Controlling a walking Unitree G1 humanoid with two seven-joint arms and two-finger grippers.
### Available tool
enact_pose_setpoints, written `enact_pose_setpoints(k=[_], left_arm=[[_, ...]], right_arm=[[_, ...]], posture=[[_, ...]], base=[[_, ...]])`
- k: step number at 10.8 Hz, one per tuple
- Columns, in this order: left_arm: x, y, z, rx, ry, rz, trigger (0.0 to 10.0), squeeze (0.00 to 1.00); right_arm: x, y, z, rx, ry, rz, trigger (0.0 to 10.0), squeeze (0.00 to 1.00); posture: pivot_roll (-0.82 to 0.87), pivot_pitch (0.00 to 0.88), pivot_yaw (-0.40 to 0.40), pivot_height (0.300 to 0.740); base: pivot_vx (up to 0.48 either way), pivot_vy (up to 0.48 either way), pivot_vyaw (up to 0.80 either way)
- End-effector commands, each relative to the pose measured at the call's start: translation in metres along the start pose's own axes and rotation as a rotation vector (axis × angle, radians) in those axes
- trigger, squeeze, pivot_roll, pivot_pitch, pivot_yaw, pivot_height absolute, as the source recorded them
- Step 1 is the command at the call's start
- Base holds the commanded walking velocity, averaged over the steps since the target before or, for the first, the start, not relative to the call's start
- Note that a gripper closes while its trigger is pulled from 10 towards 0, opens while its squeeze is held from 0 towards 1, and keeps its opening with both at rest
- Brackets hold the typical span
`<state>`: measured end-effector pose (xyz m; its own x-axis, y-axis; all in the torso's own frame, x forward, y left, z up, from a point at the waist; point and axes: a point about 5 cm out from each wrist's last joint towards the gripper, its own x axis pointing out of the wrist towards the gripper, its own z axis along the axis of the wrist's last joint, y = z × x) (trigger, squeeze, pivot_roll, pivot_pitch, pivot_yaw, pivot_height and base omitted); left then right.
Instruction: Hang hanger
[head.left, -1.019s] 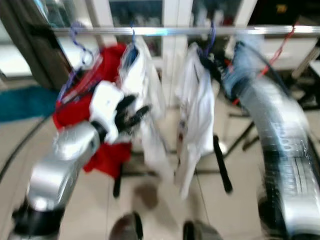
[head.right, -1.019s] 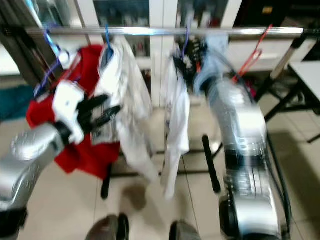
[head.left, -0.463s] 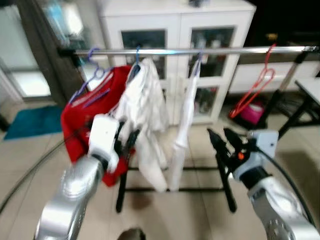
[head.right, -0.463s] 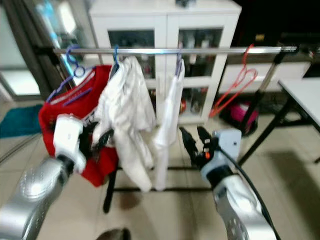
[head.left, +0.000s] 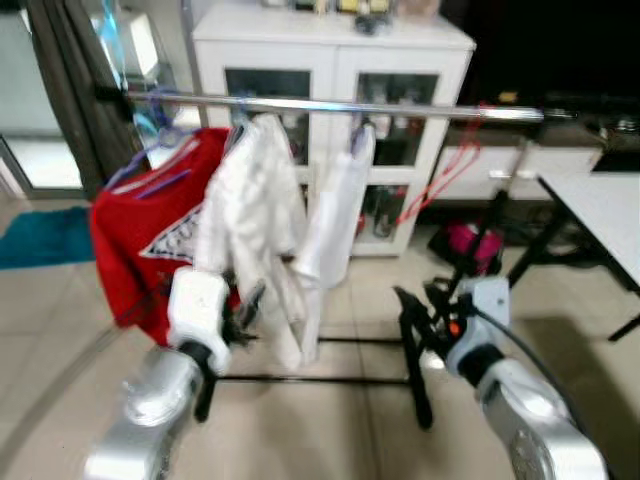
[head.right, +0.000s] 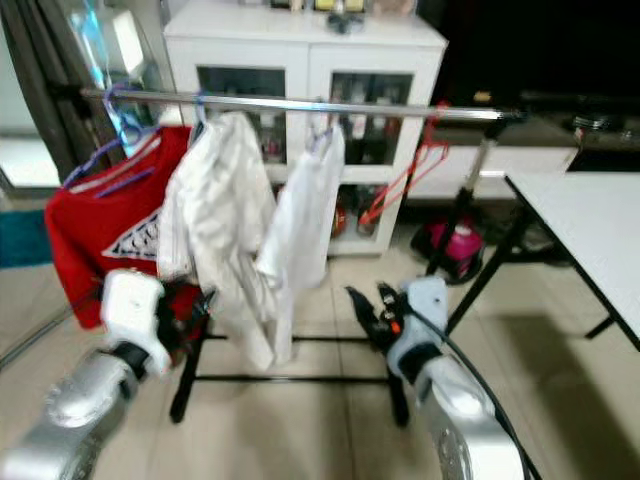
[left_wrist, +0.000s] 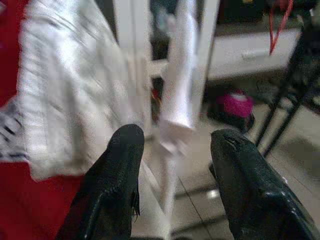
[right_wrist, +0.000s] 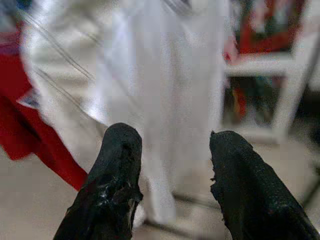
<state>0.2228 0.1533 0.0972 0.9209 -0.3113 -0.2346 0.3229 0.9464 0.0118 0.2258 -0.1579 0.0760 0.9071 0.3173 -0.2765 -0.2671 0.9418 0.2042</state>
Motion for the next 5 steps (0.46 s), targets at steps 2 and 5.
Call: enact_pose_setpoints(k=[2, 5], left_arm=[[0.003, 0.017, -0.025, -0.025, 0.087, 0.045, 10.0, 0.0], [0.018, 0.026, -0.058, -0.124, 0.226, 0.011, 10.0, 0.0]], right_arm=[[0.007, -0.007, -0.021, 0.058, 0.071, -0.058, 10.0, 0.0], [0.02, -0.01, -0.056, 0.152, 0.223, -0.068, 10.0, 0.0]], posture=[[-0.04, 0.0, -0.001, 0.74], [-0.03, 0.0, -0.02, 0.74]], base=[[0.0, 0.0, 0.0], [0.0, 0.0, 0.0]])
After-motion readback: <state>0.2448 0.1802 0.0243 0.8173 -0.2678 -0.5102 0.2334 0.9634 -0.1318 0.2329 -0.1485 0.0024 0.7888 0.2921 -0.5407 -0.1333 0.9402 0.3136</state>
